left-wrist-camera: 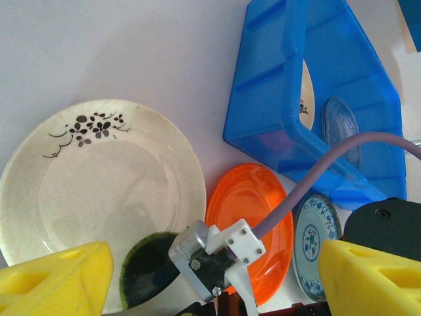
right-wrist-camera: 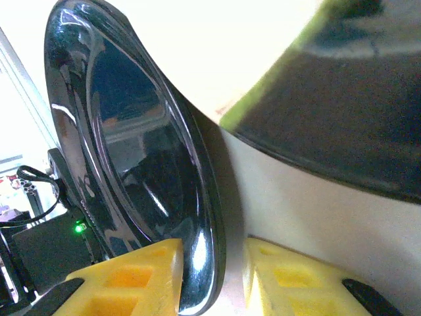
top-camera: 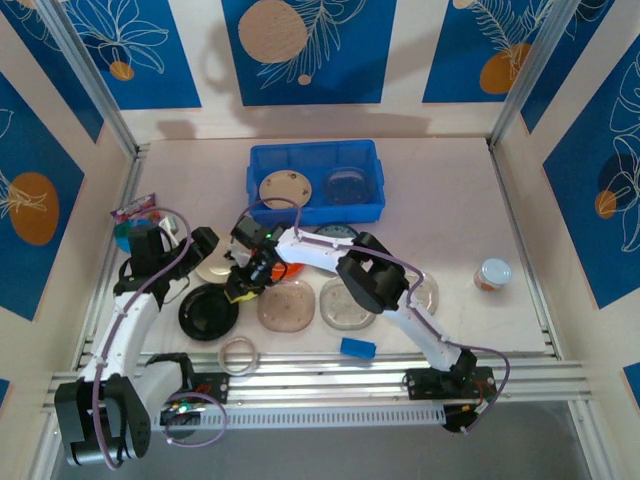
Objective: Place the plates into the plastic bin on the countertop
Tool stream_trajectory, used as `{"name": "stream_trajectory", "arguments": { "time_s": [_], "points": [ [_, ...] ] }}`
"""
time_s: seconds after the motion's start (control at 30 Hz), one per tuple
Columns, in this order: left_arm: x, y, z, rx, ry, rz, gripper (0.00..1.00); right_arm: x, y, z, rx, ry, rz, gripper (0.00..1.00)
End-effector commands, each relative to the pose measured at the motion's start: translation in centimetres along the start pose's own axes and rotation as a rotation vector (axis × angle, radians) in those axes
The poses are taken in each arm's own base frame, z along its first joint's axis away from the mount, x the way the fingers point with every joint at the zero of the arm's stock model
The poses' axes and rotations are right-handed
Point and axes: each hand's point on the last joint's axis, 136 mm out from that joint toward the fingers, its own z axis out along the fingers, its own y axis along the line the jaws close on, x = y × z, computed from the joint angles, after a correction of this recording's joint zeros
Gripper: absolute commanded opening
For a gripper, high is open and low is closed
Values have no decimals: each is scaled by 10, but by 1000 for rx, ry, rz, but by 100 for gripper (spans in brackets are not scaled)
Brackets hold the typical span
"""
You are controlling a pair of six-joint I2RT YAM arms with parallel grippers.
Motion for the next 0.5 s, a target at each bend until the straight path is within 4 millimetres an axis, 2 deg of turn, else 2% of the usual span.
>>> {"name": "stream_trajectory", "arguments": {
  "time_s": [0.0, 0.13, 0.37, 0.47],
  "points": [
    [-2, 2, 1, 14, -7, 9, 81, 6, 4, 6, -18, 44, 0, 30],
    [-3, 3, 4, 13, -2, 9, 81, 6, 3, 4, -15, 41, 1, 22],
    [-4, 3, 5, 10, 1, 15, 81, 6, 7, 1, -24, 32, -7, 16],
    [-4, 3, 4, 7, -2, 21, 81, 6, 9, -3, -15, 21, -12, 6]
  ]
}}
